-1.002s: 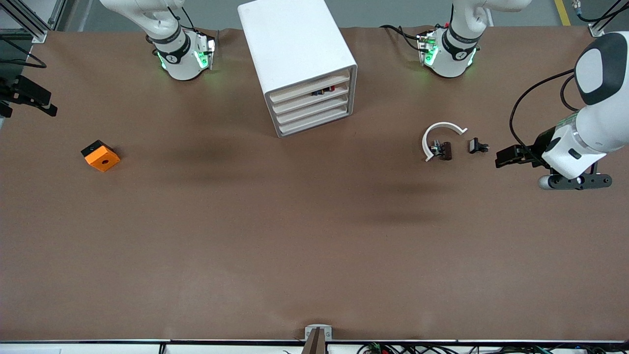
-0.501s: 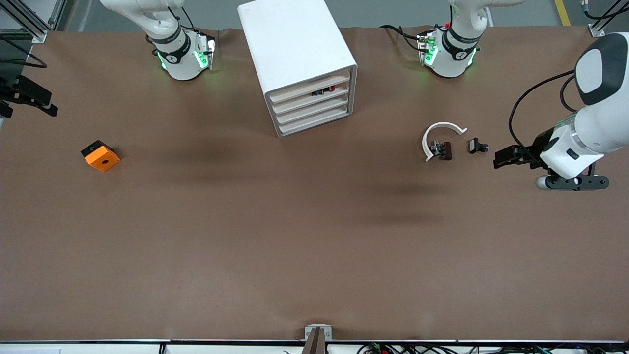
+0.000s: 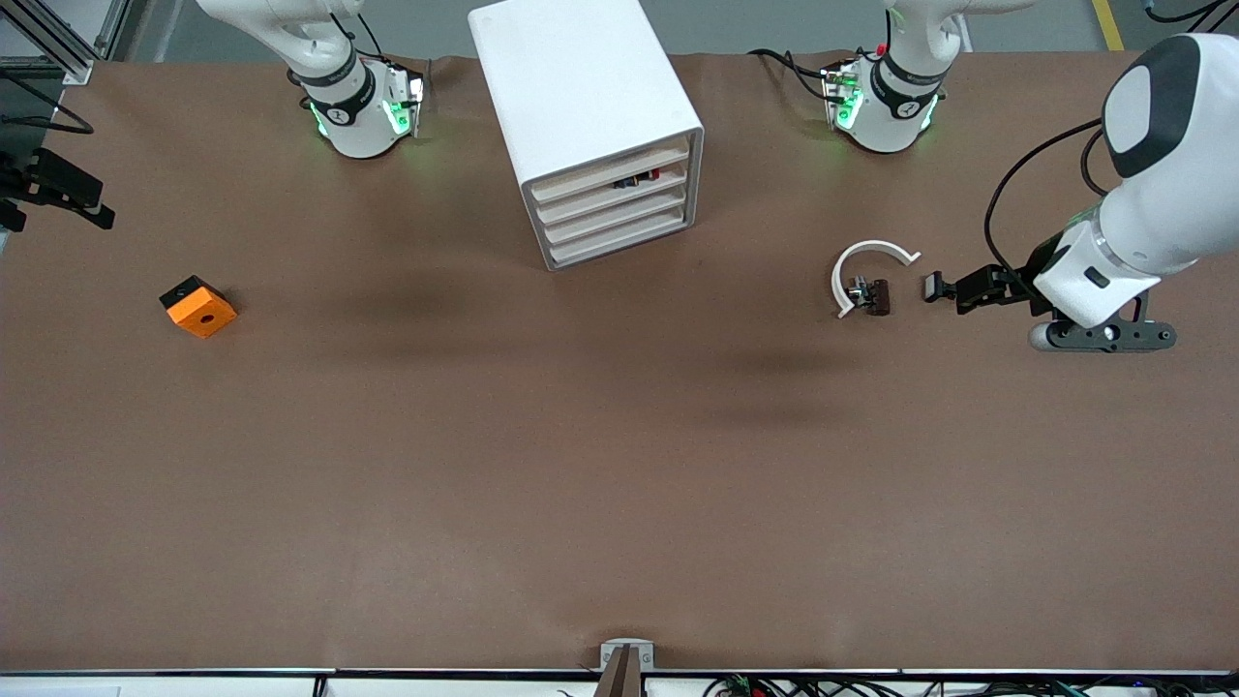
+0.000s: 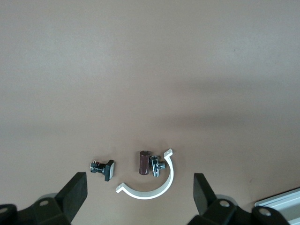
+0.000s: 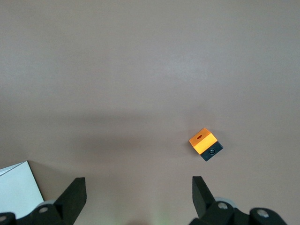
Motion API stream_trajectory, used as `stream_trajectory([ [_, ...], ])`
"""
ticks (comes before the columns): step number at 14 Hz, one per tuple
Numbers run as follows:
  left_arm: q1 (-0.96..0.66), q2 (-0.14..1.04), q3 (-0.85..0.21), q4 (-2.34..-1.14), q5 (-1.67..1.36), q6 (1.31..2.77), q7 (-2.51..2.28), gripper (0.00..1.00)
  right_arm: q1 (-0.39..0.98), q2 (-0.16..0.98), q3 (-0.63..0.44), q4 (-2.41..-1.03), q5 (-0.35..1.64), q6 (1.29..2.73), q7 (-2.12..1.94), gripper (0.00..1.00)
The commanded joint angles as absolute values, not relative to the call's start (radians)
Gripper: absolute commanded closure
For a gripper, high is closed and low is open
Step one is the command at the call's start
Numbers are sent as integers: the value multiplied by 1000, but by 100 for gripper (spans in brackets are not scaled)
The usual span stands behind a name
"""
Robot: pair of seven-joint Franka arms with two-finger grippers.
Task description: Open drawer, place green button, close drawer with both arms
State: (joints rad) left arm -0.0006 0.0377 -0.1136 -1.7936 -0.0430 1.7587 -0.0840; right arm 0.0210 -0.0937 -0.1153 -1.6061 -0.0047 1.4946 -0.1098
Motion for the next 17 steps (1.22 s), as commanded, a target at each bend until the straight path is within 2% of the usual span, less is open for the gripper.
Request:
stream_trajectory([
  [1, 8, -52, -158, -1861, -21, 1764, -133, 0, 21, -115, -114, -1624, -18, 1503, -107, 0],
  [5, 14, -101, -179, -1835, -21, 1698, -169, 0, 25, -117, -110, -1624, -18, 1506, -107, 0],
  [9, 20, -106, -164, -1703, -21, 1530, -135, 0, 23, -117, -110, -1624, -14, 1509, -49, 0],
  [17, 87, -123, -155, -1663, -34, 1459, -41, 0, 26, -118, -109, -1624, -6, 1509, -12, 0],
])
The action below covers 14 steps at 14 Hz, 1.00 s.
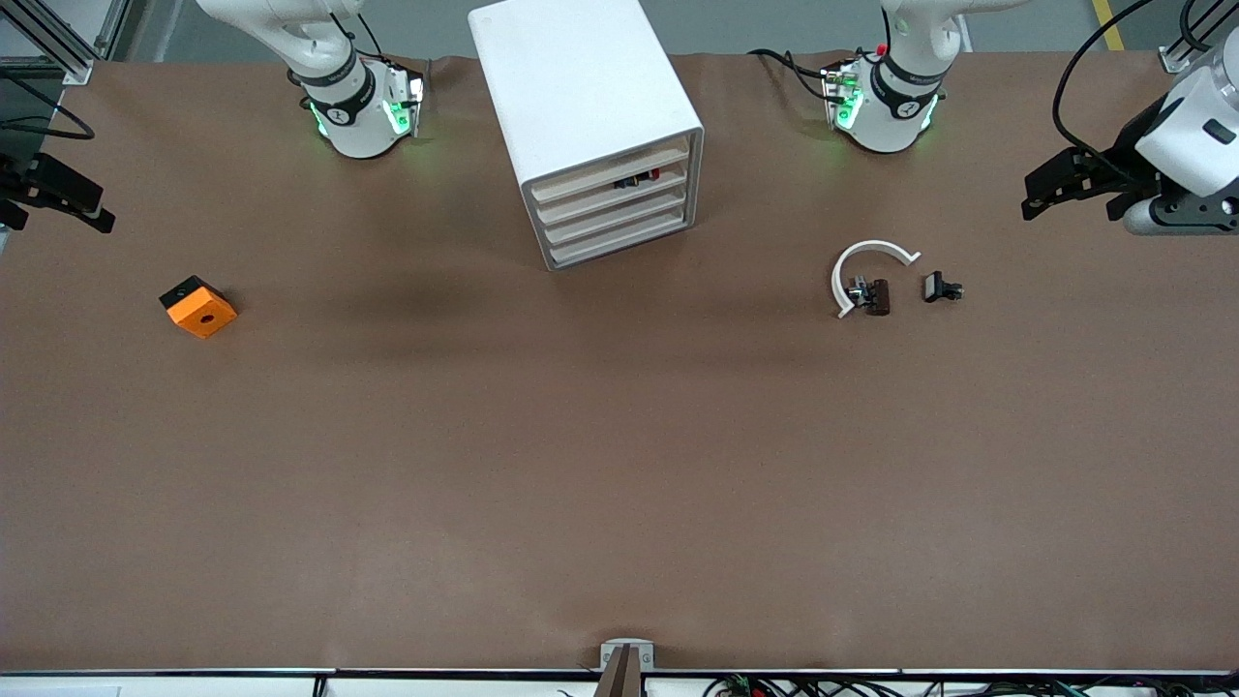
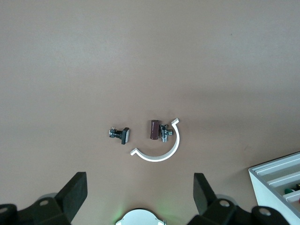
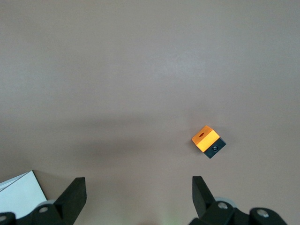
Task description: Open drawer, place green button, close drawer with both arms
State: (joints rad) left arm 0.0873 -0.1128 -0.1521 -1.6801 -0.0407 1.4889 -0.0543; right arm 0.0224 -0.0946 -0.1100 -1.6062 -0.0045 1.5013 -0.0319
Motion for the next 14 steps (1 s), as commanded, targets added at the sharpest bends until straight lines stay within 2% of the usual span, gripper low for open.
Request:
stream_trajectory([
  [1, 87, -123, -156, -1663, -34, 1454, -41, 0, 26, -118, -109, -1624, -6, 1509, -12, 0],
  [14, 86, -107, -164, -1658, -34, 1462, -37, 0, 26, -117, -109, -1624, -6, 1508, -15, 0],
])
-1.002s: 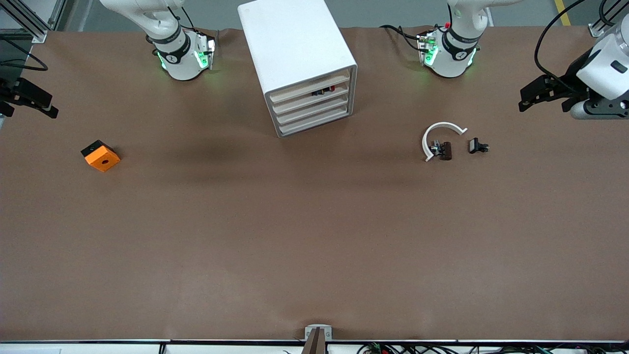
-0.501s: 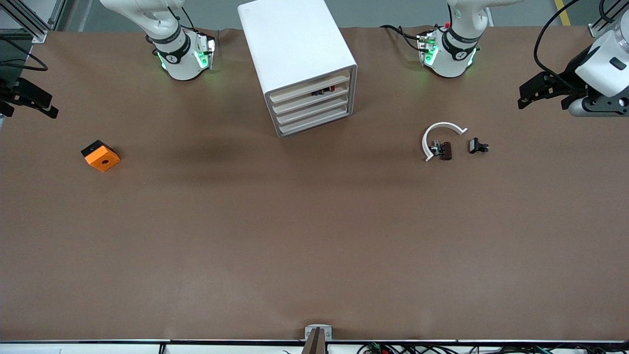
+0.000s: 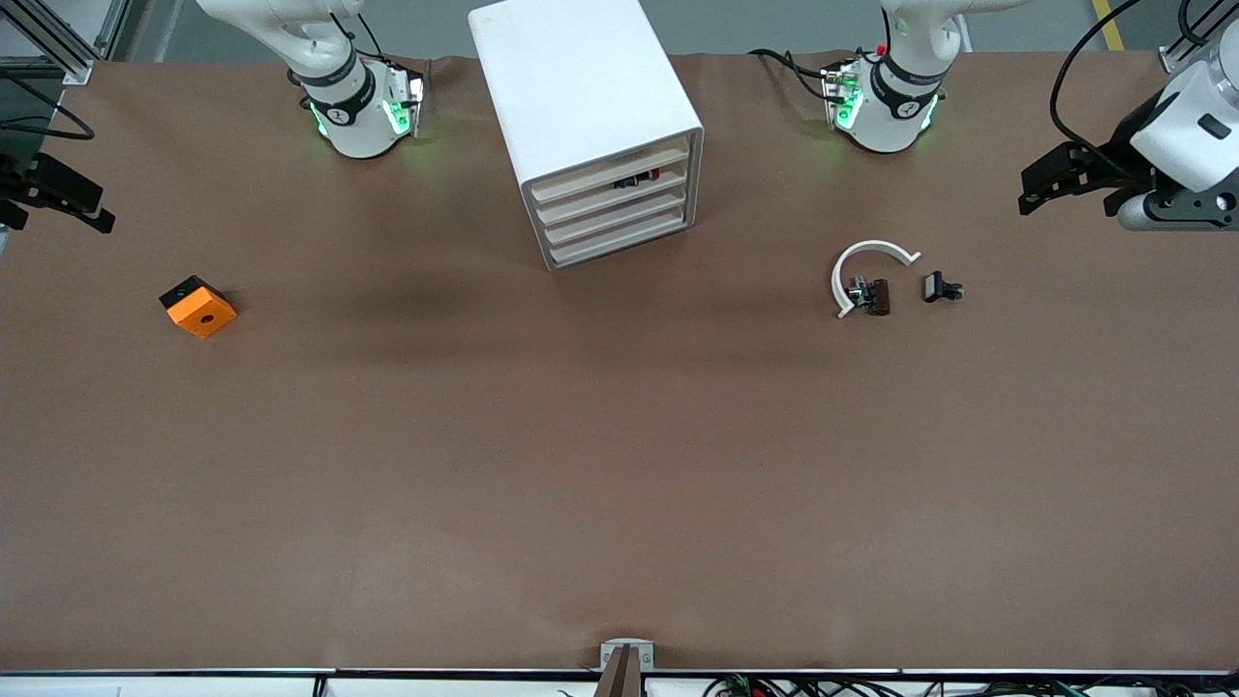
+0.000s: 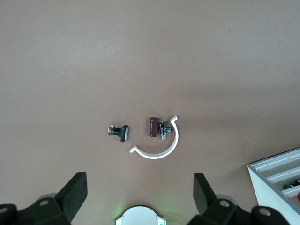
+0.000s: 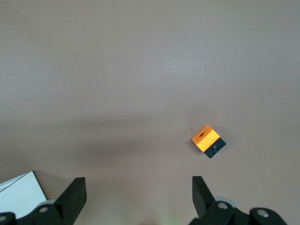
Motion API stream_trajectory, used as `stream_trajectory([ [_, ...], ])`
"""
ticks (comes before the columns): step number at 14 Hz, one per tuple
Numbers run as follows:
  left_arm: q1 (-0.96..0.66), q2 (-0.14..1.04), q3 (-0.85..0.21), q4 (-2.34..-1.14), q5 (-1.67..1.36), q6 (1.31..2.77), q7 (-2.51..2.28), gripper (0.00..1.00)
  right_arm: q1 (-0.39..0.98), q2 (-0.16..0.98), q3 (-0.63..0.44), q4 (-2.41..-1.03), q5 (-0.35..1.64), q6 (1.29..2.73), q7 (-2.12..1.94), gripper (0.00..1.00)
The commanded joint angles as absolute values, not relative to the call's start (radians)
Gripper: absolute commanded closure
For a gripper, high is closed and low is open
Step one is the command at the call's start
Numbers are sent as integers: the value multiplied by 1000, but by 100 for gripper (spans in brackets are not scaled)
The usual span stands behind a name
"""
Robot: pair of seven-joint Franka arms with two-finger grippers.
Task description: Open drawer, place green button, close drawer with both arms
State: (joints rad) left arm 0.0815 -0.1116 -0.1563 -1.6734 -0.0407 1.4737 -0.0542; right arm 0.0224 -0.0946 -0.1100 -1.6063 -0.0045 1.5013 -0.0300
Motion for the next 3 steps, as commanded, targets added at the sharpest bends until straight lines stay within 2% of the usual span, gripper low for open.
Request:
stream_trajectory([
  [1, 86, -107, -164, -1658, -34, 1462, -37, 0, 25, -117, -109, -1624, -8, 1508, -15, 0],
  [3, 86, -107, -164, -1658, -35, 1462, -37, 0, 25, -118, -109, -1624, -6, 1508, -15, 0],
])
